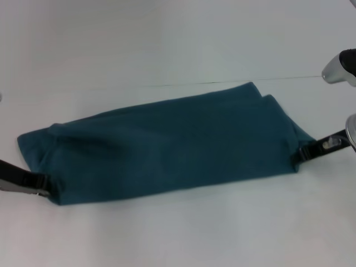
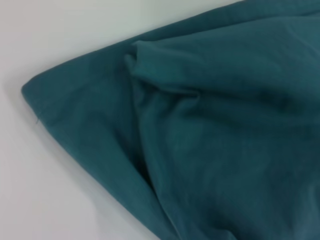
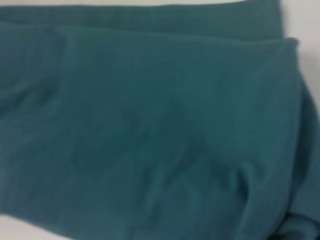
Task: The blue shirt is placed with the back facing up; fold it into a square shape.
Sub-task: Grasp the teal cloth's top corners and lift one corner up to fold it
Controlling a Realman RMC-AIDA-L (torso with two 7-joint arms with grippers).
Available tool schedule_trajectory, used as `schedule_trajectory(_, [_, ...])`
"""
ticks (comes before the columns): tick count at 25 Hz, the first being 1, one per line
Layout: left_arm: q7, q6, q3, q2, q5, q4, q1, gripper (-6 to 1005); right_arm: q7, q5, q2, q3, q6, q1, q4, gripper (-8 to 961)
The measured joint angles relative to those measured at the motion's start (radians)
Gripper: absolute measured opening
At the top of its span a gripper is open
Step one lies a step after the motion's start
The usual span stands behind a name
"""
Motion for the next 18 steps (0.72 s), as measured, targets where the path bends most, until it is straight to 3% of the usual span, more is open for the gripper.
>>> schedule_trajectory(6, [0.022,0.118,-0.009,0.019,0.005,0.032,0.011,53,-0.046,0.0,0.002,-0.004,-0.171,0.0,-0.027,20])
schedule_trajectory(18, [0.074,0.363,-0.008,0.029,0.038,0.079,0.036,53,-0.087,0.027,0.02,-0.007,-0.461,-0.054,-0.155,24])
